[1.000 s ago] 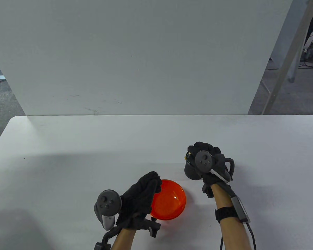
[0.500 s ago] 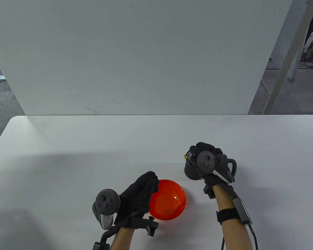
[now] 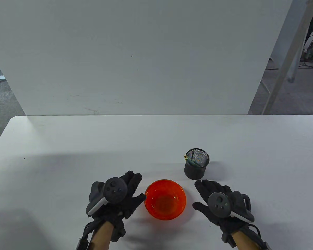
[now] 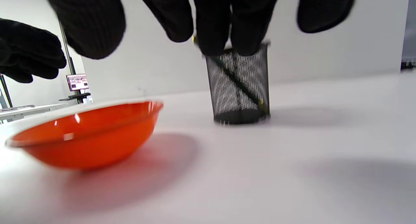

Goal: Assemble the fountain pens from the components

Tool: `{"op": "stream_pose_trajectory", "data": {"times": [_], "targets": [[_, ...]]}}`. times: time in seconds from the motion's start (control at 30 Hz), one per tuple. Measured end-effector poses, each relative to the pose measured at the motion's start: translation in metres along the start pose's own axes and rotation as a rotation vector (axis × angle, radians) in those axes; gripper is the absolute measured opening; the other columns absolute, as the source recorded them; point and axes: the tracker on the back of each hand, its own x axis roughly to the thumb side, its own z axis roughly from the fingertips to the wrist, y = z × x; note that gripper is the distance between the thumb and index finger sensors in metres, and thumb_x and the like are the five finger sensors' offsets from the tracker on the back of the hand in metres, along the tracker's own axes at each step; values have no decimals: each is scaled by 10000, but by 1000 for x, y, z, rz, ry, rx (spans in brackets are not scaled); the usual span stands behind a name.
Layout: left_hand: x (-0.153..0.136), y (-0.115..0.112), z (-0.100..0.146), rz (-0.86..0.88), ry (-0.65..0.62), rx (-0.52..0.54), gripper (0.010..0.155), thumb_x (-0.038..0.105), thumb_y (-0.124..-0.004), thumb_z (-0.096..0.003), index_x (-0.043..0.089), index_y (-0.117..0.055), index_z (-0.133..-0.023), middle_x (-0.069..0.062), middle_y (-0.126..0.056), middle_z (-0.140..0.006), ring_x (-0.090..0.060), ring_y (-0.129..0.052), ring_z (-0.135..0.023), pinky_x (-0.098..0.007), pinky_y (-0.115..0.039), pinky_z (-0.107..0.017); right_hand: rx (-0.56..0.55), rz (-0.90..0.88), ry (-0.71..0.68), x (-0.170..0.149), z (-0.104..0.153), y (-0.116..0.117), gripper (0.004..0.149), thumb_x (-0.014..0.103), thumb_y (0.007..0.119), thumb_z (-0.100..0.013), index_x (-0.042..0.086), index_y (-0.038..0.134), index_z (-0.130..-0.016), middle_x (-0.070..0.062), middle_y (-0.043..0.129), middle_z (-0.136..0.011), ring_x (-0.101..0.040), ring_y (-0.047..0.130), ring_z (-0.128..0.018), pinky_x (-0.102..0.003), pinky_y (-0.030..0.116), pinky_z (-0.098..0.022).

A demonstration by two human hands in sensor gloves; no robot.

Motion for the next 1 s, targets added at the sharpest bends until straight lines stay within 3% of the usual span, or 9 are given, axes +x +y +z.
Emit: {"op": "stream_pose_trajectory", "data": {"times": [0.07,0.13,0.2,0.27,1.0], "targets": [[-9,-20,-1,-5,-3,4,778,603,-757,-542,316,-425,-1184,-83,-361,-1267,-427,-424,-1174,-714,-380,-771,117,-77,37,-9,-2,8,848,580,639,-586,106,293,-1197,-263,380,-1220,-524,439,-1073,-799,418,-690],[-18,-29,-5,66,9,-17,768,610,-791,-515,320,-514,-1170,-67,-471,-1260,-421,-522,-1160,-716,-442,-757,96,-105,61,-17,-1,13,846,586,646,-579,114,311,-1197,-253,399,-1221,-518,452,-1073,-798,423,-688],[-21,-31,-7,141,18,-103,772,591,-777,-541,310,-441,-1176,-71,-391,-1261,-413,-431,-1169,-703,-380,-773,119,-132,76,-24,-2,16,845,588,638,-583,116,298,-1196,-245,390,-1222,-509,444,-1078,-794,415,-693],[-22,-33,-4,104,21,-43,759,594,-784,-528,300,-497,-1167,-84,-485,-1245,-410,-526,-1151,-699,-439,-763,99,-164,91,-28,-2,16,837,582,639,-584,114,307,-1193,-244,402,-1218,-504,458,-1076,-788,419,-697],[-27,-31,-1,146,12,-61,707,550,-807,-534,263,-582,-1139,-110,-579,-1207,-415,-597,-1118,-698,-471,-749,80,-232,35,-23,0,13,814,573,634,-591,110,333,-1188,-240,428,-1206,-493,501,-1061,-767,460,-696]]}}
